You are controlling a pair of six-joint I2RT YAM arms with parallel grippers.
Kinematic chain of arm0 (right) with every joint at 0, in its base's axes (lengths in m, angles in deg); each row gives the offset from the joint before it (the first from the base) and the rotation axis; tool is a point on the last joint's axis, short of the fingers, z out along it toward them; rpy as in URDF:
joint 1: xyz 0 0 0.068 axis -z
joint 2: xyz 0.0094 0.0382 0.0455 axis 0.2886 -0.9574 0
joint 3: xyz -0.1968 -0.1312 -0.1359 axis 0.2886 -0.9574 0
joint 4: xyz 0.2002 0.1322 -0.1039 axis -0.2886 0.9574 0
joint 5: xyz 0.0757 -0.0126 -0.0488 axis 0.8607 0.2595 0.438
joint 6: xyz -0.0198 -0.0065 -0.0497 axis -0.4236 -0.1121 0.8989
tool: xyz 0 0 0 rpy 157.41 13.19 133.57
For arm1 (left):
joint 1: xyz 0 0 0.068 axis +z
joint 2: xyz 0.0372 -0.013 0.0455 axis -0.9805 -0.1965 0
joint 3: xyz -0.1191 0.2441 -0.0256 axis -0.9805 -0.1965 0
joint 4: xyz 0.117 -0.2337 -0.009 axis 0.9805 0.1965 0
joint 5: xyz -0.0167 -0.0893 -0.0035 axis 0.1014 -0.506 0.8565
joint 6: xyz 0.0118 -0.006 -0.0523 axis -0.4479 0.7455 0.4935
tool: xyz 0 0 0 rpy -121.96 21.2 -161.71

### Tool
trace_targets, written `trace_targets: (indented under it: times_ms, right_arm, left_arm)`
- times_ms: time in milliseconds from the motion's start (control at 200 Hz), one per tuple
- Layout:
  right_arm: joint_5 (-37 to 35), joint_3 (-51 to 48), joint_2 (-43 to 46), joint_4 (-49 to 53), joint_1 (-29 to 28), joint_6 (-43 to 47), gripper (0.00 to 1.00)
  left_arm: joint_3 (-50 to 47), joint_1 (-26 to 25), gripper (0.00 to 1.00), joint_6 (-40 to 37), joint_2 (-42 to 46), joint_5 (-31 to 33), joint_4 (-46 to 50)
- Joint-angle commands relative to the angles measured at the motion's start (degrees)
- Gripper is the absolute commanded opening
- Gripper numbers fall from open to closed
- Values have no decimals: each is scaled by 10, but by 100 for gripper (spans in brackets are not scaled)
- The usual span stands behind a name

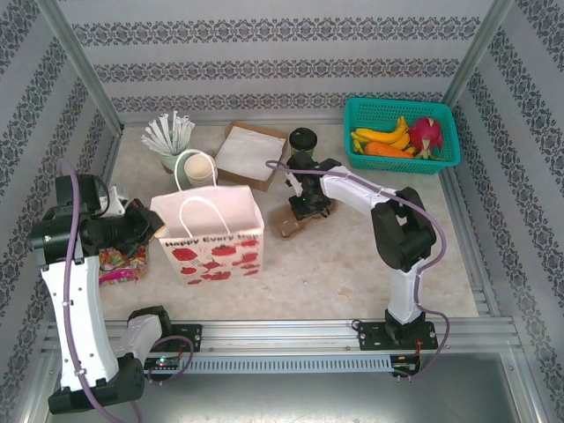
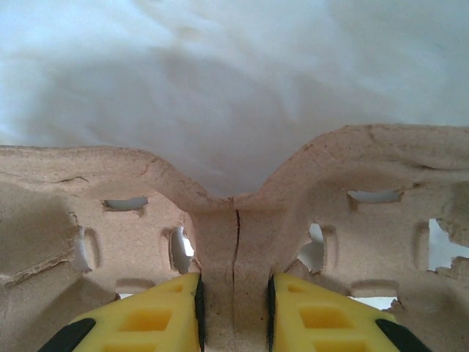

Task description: Pack the takeout coffee

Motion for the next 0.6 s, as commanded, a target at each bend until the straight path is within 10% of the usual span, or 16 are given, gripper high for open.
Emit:
trace_targets:
  times_ms: [0, 305, 595]
  right_arm:
    - [-30, -30, 36, -2, 18, -20, 27]
    - [-51, -100, 104, -17, 75, -20, 27]
    - [-47, -122, 119, -33, 101, -23, 27]
  left_arm:
    - [-25, -28, 0, 34, 13, -50, -39]
    - [-84, -255, 0, 211, -41, 103, -245]
    - [-79, -350, 0, 252, -129, 142, -307]
